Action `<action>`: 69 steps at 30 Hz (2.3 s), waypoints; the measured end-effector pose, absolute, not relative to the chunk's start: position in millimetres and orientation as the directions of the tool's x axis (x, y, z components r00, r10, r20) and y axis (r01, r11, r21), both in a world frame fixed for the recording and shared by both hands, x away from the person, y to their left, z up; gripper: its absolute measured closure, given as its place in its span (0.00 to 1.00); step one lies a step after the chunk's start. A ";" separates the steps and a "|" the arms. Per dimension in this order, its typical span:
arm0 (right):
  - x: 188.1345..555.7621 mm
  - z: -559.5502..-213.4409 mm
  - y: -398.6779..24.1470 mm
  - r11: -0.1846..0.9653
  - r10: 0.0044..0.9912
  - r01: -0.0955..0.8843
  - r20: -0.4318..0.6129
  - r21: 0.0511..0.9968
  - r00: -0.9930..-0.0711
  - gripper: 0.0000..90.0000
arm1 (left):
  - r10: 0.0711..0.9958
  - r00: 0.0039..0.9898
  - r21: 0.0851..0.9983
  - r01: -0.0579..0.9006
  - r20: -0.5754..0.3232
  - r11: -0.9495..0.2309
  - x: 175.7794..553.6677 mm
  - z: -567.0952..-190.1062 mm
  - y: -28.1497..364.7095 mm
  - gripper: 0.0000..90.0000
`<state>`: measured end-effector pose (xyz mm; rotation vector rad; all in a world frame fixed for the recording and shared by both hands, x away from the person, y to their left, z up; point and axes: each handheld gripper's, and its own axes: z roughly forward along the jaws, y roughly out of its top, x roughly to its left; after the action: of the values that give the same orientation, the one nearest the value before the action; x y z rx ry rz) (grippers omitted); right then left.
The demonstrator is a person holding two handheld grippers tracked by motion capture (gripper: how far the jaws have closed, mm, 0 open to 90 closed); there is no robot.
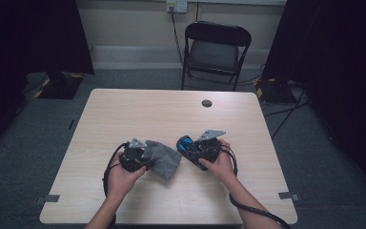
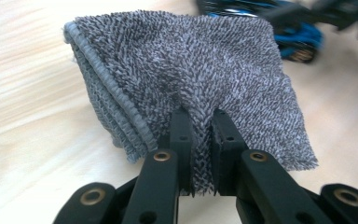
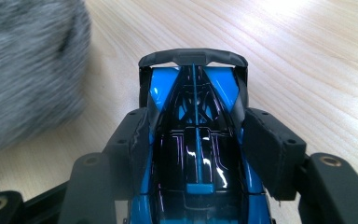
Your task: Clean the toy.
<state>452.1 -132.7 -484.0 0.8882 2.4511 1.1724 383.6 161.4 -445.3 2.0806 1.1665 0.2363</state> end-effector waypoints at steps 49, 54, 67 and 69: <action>453.3 -483.1 -130.0 0.486 0.642 0.414 0.008 0.770 -0.767 0.46 | 0.732 0.660 0.579 0.668 -0.171 -0.468 388.1 -475.0 88.7 0.89; 453.3 -482.9 -130.3 0.486 0.641 0.415 0.010 0.769 -0.767 0.46 | 0.721 0.674 0.573 0.659 -0.164 -0.486 386.8 -473.5 81.2 0.89; 453.1 -483.6 -131.2 0.480 0.641 0.415 0.014 0.773 -0.768 0.46 | 0.689 0.705 0.568 0.641 -0.170 -0.515 378.3 -470.2 64.1 0.89; 453.0 -483.6 -131.6 0.480 0.640 0.415 0.014 0.773 -0.768 0.46 | 0.681 0.711 0.573 0.636 -0.175 -0.517 377.0 -470.2 62.4 0.89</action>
<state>453.0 -131.6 -483.6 0.8981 2.4527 1.1688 377.0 62.4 -470.2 2.2945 0.9973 0.0948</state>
